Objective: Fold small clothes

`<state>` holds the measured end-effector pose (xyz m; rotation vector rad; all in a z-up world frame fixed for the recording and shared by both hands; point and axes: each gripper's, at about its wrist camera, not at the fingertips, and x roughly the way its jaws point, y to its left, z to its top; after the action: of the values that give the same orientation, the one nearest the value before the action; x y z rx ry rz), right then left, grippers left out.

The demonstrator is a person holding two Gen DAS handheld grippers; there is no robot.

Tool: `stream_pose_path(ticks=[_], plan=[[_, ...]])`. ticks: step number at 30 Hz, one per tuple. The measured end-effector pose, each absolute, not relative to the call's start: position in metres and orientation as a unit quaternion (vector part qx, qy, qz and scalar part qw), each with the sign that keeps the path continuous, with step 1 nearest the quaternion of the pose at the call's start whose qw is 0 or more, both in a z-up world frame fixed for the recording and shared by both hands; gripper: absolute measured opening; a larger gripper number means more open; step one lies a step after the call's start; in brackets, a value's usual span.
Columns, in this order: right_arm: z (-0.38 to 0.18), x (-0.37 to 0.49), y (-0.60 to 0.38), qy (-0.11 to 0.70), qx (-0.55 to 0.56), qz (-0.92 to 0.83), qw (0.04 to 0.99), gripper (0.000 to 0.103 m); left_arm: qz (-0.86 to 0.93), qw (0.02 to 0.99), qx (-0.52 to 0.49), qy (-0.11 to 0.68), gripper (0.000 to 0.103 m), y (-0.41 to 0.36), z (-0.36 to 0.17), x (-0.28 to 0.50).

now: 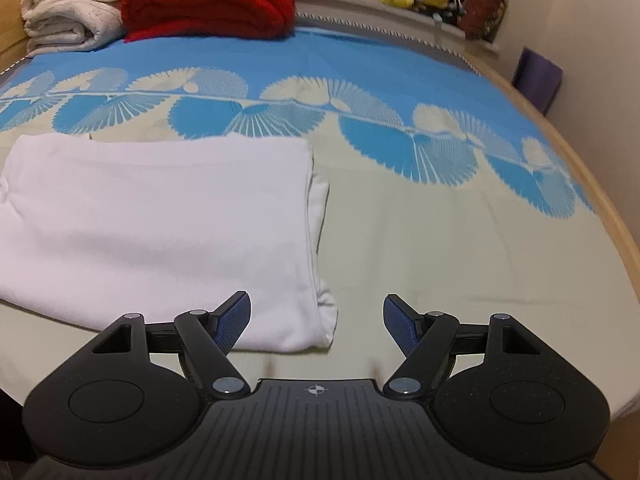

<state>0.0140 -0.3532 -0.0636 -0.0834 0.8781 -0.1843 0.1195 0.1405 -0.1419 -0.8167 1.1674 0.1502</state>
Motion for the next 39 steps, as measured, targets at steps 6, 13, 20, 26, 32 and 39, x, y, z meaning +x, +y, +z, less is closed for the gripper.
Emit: stream_pose_path(ticks=[6, 13, 20, 26, 32, 39], plan=[[-0.069, 0.011, -0.354, 0.432, -0.036, -0.102, 0.895, 0.075, 0.059, 0.768, -0.349, 0.534, 0.015, 0.136, -0.14, 0.12], [-0.066, 0.011, -0.347, 0.415, -0.058, -0.109, 0.901, 0.075, 0.052, 0.821, -0.285, 0.492, 0.009, 0.133, -0.115, 0.111], [-0.045, 0.012, -0.368, 0.372, -0.008, -0.144, 0.917, 0.075, 0.1, 0.851, -0.195, 0.477, 0.009, 0.137, -0.1, 0.099], [-0.028, 0.015, -0.399, 0.348, 0.055, -0.167, 0.921, 0.075, 0.121, 0.881, -0.064, 0.454, 0.009, 0.102, -0.085, 0.094], [-0.018, 0.022, -0.422, 0.323, 0.029, -0.201, 0.924, 0.075, 0.07, 0.922, 0.071, 0.375, 0.009, 0.008, -0.027, 0.086], [-0.02, 0.011, -0.465, 0.315, 0.075, -0.201, 0.924, 0.014, -0.092, 0.935, 0.148, 0.31, 0.009, -0.167, -0.012, 0.061]])
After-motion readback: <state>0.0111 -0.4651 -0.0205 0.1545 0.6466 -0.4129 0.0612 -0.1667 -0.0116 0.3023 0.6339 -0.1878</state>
